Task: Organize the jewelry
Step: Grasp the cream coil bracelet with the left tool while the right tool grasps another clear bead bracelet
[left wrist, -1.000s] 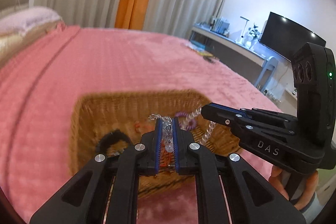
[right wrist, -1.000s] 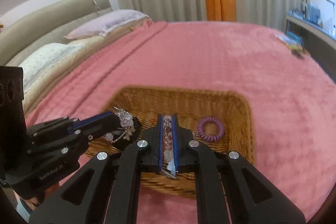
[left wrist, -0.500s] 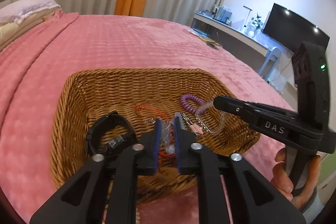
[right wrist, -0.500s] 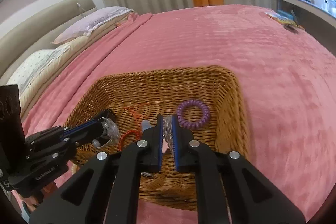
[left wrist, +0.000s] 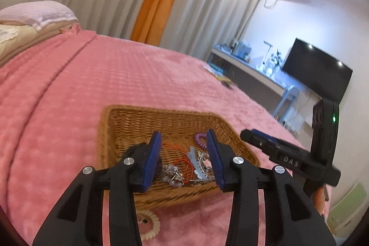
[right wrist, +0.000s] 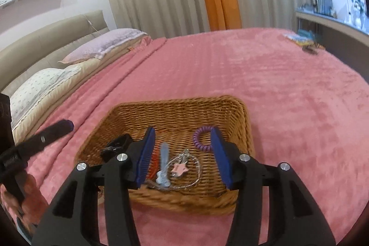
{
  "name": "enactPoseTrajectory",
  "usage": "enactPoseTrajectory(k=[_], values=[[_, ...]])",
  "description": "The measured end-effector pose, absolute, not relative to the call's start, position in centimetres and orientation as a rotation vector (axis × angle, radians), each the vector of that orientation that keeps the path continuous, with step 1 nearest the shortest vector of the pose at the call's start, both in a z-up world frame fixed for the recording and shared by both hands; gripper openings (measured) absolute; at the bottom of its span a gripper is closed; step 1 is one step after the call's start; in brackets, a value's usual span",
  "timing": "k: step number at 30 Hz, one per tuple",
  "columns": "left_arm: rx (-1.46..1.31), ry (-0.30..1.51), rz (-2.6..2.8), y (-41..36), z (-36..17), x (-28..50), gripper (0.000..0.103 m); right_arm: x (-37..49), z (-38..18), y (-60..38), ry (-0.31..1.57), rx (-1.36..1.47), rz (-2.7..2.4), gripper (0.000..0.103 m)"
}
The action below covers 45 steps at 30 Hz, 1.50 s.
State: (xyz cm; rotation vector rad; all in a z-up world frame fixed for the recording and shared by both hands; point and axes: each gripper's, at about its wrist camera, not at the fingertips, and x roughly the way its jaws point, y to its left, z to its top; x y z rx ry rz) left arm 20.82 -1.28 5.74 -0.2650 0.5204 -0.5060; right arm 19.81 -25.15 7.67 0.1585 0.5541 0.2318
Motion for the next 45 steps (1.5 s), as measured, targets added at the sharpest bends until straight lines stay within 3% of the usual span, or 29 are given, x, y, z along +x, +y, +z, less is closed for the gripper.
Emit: enactPoseTrajectory(k=[8,15,24,39,41,43,45], values=[[-0.278,0.485,-0.471,1.1,6.7,15.0,0.039,12.7,8.8,-22.4,0.535,0.080,0.280,0.047],[-0.240,0.586,-0.398,1.9,3.9,13.1,0.039,8.7,6.4,-20.4,0.614,0.016,0.278,0.046],[-0.211,0.855,-0.302,2.0,-2.2,16.6,0.039,8.4,1.1,-19.1,0.767,0.016,0.286,0.046],[-0.146,0.901,-0.213,0.3,-4.0,19.6,0.037,8.8,-1.4,-17.3,0.835,-0.069,0.289,0.046],[-0.125,0.897,-0.201,0.0,-4.1,19.6,0.034,8.9,-1.5,-17.1,0.838,-0.079,0.284,0.046],[-0.103,0.893,-0.191,-0.4,-4.1,19.4,0.024,9.0,-1.6,-17.0,0.842,-0.087,0.280,0.046],[-0.093,0.890,-0.194,-0.5,-4.1,19.3,0.020,9.0,-1.6,-16.9,0.843,-0.094,0.281,0.039]])
